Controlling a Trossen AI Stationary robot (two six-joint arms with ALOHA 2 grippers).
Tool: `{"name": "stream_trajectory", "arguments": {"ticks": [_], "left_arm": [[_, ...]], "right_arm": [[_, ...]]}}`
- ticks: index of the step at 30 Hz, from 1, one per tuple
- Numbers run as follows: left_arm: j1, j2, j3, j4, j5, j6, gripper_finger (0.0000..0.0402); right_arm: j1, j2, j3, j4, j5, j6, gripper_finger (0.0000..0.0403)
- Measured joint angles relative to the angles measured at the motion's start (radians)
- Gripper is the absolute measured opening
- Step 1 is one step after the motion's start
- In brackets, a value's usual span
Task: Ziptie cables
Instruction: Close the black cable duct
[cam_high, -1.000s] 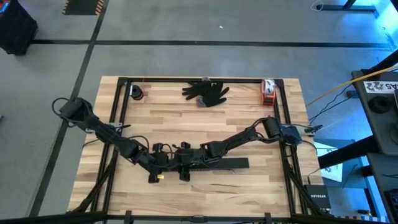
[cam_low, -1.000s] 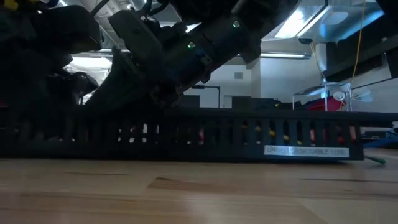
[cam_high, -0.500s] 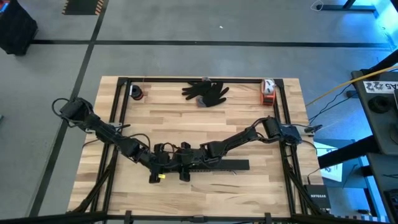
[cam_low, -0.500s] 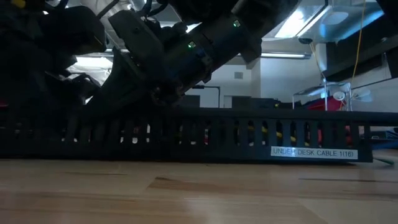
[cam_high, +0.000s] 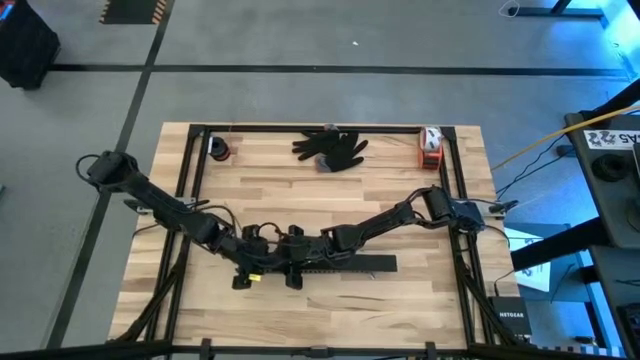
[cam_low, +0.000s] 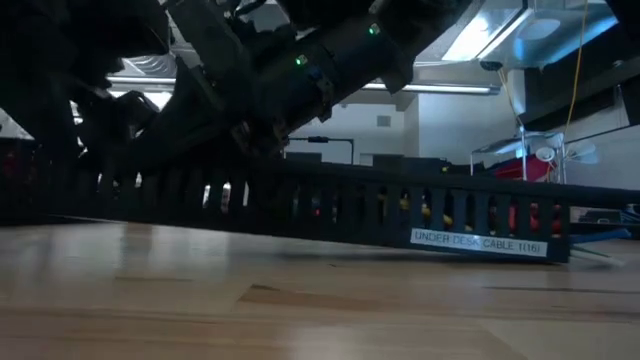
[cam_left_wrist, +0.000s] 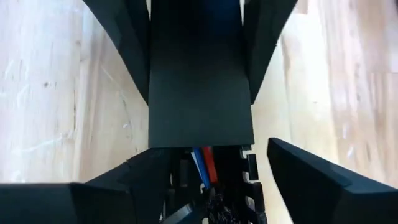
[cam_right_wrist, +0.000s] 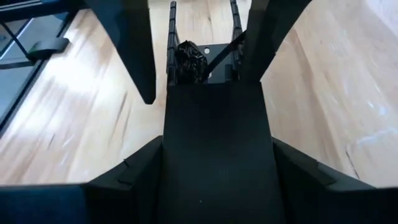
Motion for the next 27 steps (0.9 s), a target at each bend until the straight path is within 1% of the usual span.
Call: {"name": "stream_trajectory", "arguments": {"ticks": [3, 6, 13, 18, 20, 23, 27], "left_arm": [[0.000, 0.011, -0.002, -0.004, -0.005, 0.010, 0.0250], [0.004, 0.038, -0.013, 0.030, -0.008, -0.007, 0.0257], [0.033, 0.083, -0.010, 0.041, 0.049, -0.003, 0.0290], [0.059, 0.057, 0.040, -0.055, 0.092, 0.002, 0.0298], [0.058, 0.031, 0.052, -0.063, 0.080, 0.035, 0.0298], [0.053, -0.008, 0.058, -0.063, 0.032, 0.069, 0.0299], [0.053, -0.056, 0.058, -0.103, -0.009, 0.071, 0.0299]], "right_arm": [[-0.001, 0.002, -0.002, 0.001, -0.006, 0.001, 0.0230], [0.000, 0.006, -0.005, -0.005, -0.008, 0.004, 0.0230], [0.000, 0.007, -0.006, -0.009, -0.005, 0.004, 0.0230], [0.000, 0.007, -0.007, -0.008, -0.005, 0.005, 0.0230], [0.000, 0.007, -0.007, -0.009, -0.004, 0.005, 0.0230], [0.000, 0.006, -0.007, -0.009, -0.001, 0.005, 0.0230], [0.000, 0.006, -0.007, -0.010, -0.001, 0.004, 0.0230]]}}
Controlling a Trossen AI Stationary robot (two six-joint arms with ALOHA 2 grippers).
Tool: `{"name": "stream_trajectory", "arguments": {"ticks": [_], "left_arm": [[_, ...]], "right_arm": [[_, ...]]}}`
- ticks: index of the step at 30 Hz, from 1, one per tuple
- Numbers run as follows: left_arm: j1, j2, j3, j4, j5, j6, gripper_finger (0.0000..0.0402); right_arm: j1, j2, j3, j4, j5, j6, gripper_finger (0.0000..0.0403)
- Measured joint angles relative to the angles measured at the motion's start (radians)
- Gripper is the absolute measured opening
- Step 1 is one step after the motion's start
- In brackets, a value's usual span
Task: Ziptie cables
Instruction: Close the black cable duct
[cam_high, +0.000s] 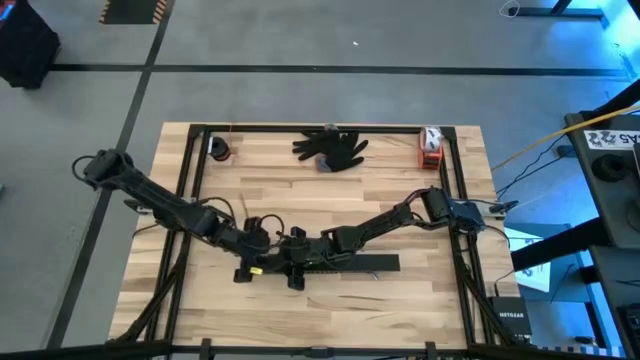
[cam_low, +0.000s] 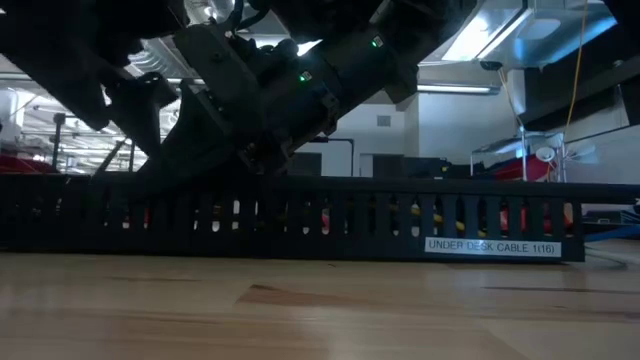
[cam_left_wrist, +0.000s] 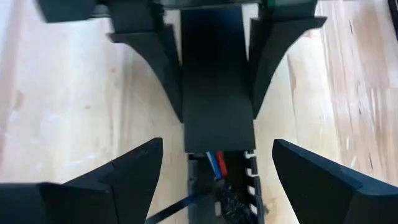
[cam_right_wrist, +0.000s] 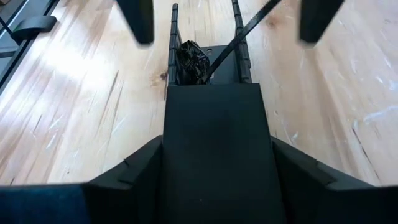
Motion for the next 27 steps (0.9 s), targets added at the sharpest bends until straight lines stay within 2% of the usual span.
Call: {"name": "stream_trajectory", "arguments": {"ticks": [8, 12, 16, 22, 27], "left_arm": [[0.021, -0.026, 0.000, 0.001, -0.053, -0.054, 0.0299], [0.034, -0.028, 0.000, -0.004, -0.014, -0.129, 0.0299], [0.025, -0.029, 0.010, -0.013, -0.021, -0.136, 0.0299], [0.020, -0.028, 0.010, -0.151, -0.042, -0.164, 0.0297], [-0.001, -0.028, 0.010, -0.180, -0.042, -0.191, 0.0291]], "right_arm": [[0.000, 0.000, 0.000, 0.000, 0.002, -0.021, 0.0230], [0.000, 0.000, 0.000, 0.000, 0.003, -0.026, 0.0230], [0.000, 0.000, 0.000, 0.000, 0.002, -0.037, 0.0230], [0.000, 0.000, 0.000, -0.001, 0.002, -0.053, 0.0230], [0.000, 0.000, 0.000, 0.000, 0.002, -0.057, 0.0230]]}}
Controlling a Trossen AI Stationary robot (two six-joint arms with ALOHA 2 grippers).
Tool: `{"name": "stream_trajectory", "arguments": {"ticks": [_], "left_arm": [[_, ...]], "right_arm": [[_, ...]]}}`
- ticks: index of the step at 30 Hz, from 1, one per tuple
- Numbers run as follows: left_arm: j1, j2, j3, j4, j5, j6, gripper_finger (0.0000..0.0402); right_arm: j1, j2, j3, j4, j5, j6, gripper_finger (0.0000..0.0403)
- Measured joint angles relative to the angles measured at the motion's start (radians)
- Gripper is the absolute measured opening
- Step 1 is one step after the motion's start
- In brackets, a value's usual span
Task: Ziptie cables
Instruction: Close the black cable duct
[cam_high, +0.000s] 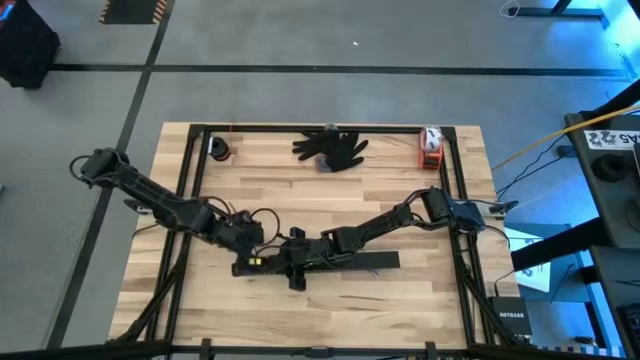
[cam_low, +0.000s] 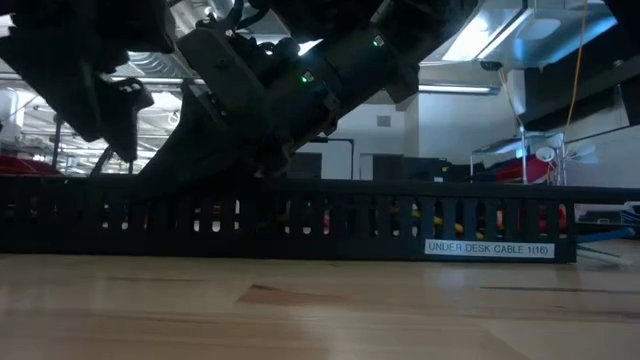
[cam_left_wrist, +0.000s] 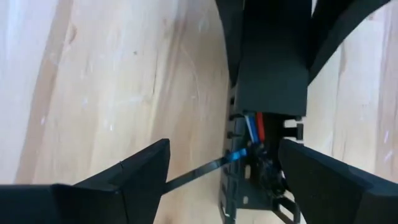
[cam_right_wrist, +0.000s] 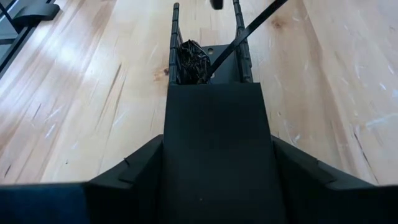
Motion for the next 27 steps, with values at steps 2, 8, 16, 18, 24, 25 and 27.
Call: {"name": "stream_trajectory", "arguments": {"ticks": [2, 8, 16, 18, 24, 25, 27], "left_arm": [[-0.014, 0.000, 0.000, -0.021, 0.000, -0.025, 0.0287], [-0.071, 0.001, 0.000, -0.042, 0.022, -0.096, 0.0271], [-0.180, 0.001, 0.000, -0.046, 0.111, -0.158, 0.0226], [-0.195, 0.001, 0.000, -0.048, 0.110, -0.177, 0.0204], [-0.211, 0.002, 0.000, -0.078, 0.106, -0.225, 0.0088], [-0.213, 0.006, 0.000, -0.088, 0.106, -0.229, 0.0067], [-0.216, 0.017, -0.002, -0.102, 0.106, -0.231, 0.0026]], "right_arm": [[0.000, 0.000, 0.000, 0.000, 0.000, 0.000, 0.0230], [0.000, 0.000, 0.000, 0.000, 0.000, -0.003, 0.0230], [0.000, 0.000, 0.000, 0.000, 0.001, -0.007, 0.0230], [0.000, 0.000, 0.000, 0.000, 0.012, -0.024, 0.0230], [0.000, 0.000, 0.000, 0.000, 0.015, -0.047, 0.0230], [0.000, 0.000, 0.000, 0.000, 0.015, -0.048, 0.0230], [0.000, 0.000, 0.000, 0.000, 0.015, -0.048, 0.0230]]}}
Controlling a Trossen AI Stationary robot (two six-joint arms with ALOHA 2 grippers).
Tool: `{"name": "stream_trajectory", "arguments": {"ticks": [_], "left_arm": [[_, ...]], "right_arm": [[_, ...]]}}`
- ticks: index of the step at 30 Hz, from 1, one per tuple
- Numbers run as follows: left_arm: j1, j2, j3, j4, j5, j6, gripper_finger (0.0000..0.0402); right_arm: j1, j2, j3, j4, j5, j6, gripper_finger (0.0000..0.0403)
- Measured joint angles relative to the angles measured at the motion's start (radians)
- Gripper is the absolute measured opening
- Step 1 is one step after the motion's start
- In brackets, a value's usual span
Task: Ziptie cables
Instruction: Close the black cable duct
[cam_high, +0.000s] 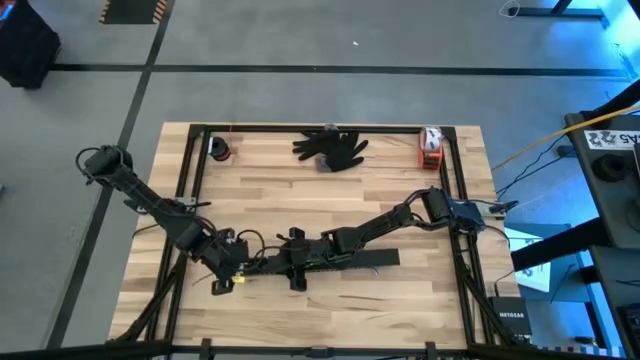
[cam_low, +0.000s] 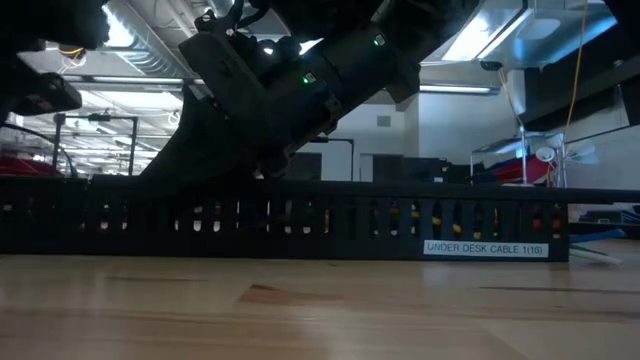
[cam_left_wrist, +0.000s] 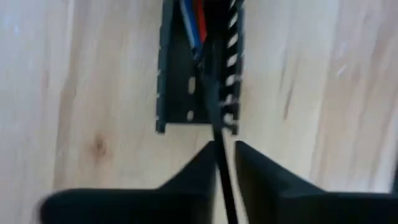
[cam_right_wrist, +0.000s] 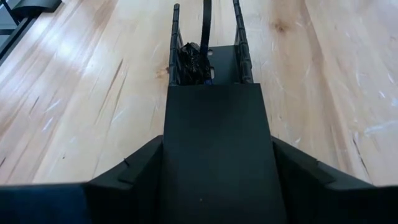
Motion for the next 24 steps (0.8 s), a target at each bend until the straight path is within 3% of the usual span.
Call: {"name": "stream_trajectory", "arguments": {"ticks": [2, 14, 24], "left_arm": [[-0.006, 0.012, -0.016, 0.018, 0.000, -0.015, 0.0008], [-0.101, 0.084, -0.171, 0.109, 0.002, -0.184, 0.0001], [-0.095, 0.106, -0.202, 0.182, 0.009, -0.132, 0.0010]], "right_arm": [[0.000, 0.000, 0.000, 0.000, 0.000, 0.000, 0.0230], [0.000, 0.000, 0.000, 0.000, 0.002, -0.001, 0.0230], [0.000, -0.001, 0.000, 0.000, 0.004, -0.002, 0.0230]]}}
